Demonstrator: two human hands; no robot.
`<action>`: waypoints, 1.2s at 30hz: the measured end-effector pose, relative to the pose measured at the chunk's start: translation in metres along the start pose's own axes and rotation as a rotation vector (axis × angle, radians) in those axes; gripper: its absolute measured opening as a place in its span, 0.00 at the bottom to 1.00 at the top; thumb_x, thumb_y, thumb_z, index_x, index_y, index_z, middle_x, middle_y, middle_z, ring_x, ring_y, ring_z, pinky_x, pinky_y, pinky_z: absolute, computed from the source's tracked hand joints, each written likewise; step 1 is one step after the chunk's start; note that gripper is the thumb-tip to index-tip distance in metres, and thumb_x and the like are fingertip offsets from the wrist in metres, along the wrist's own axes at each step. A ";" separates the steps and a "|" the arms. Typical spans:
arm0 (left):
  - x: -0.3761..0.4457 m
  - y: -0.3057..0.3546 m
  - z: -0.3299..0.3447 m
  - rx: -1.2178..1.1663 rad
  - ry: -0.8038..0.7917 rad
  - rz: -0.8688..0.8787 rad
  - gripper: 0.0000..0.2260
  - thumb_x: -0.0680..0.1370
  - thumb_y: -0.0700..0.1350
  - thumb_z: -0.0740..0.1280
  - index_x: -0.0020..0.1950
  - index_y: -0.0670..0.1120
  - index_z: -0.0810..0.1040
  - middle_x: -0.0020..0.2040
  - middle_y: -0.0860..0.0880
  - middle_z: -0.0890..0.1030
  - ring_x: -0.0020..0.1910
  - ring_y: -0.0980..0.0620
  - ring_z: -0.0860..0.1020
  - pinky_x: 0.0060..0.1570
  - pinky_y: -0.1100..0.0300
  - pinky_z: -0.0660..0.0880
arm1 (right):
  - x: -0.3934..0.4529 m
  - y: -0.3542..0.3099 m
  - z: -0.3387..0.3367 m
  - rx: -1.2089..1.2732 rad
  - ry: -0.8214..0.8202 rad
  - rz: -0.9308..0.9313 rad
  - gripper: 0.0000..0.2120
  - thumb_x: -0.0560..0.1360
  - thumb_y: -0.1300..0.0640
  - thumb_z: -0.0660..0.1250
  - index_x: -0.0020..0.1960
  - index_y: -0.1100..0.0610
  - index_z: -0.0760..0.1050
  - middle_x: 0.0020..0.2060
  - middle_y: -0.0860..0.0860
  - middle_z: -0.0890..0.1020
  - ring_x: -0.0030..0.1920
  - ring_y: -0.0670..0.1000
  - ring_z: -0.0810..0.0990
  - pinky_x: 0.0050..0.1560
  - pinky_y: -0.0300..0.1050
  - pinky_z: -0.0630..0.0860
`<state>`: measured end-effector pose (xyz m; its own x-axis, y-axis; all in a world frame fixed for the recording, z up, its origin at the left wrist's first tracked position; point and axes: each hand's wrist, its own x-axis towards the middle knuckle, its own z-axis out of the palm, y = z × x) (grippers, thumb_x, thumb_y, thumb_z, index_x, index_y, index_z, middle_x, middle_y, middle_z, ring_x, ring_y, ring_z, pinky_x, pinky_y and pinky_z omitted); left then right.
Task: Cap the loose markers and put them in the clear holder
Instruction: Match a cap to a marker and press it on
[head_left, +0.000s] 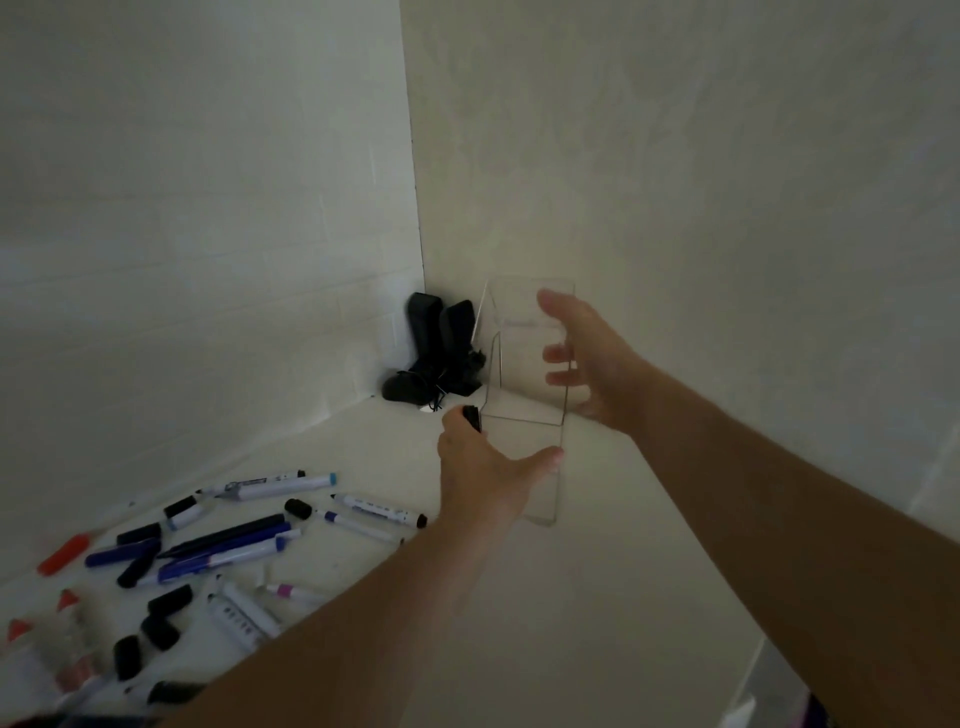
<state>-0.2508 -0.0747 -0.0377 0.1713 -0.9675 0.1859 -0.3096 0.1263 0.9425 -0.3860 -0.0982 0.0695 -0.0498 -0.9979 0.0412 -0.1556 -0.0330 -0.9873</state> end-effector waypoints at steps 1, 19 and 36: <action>-0.002 0.000 -0.003 -0.001 0.000 0.002 0.49 0.60 0.59 0.81 0.73 0.53 0.59 0.67 0.51 0.68 0.63 0.56 0.70 0.54 0.59 0.70 | 0.000 -0.009 0.000 0.014 -0.019 0.063 0.31 0.77 0.30 0.59 0.73 0.48 0.69 0.64 0.53 0.75 0.63 0.60 0.75 0.46 0.50 0.71; -0.016 0.008 -0.029 -0.007 -0.084 0.017 0.20 0.65 0.55 0.76 0.52 0.59 0.70 0.51 0.52 0.79 0.45 0.55 0.81 0.38 0.58 0.80 | 0.022 -0.017 -0.004 0.144 0.009 0.464 0.41 0.72 0.22 0.56 0.58 0.58 0.78 0.55 0.56 0.83 0.52 0.65 0.85 0.64 0.79 0.63; -0.011 0.088 -0.071 -0.328 -0.316 0.235 0.19 0.79 0.41 0.70 0.69 0.49 0.75 0.52 0.51 0.86 0.53 0.52 0.84 0.56 0.53 0.79 | -0.069 -0.020 0.009 -0.167 0.040 -0.559 0.08 0.79 0.60 0.71 0.56 0.50 0.82 0.43 0.50 0.83 0.34 0.46 0.84 0.38 0.38 0.79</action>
<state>-0.2135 -0.0373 0.0632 -0.1743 -0.9173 0.3580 0.0128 0.3614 0.9323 -0.3706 -0.0292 0.0848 0.0484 -0.8287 0.5576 -0.3225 -0.5413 -0.7765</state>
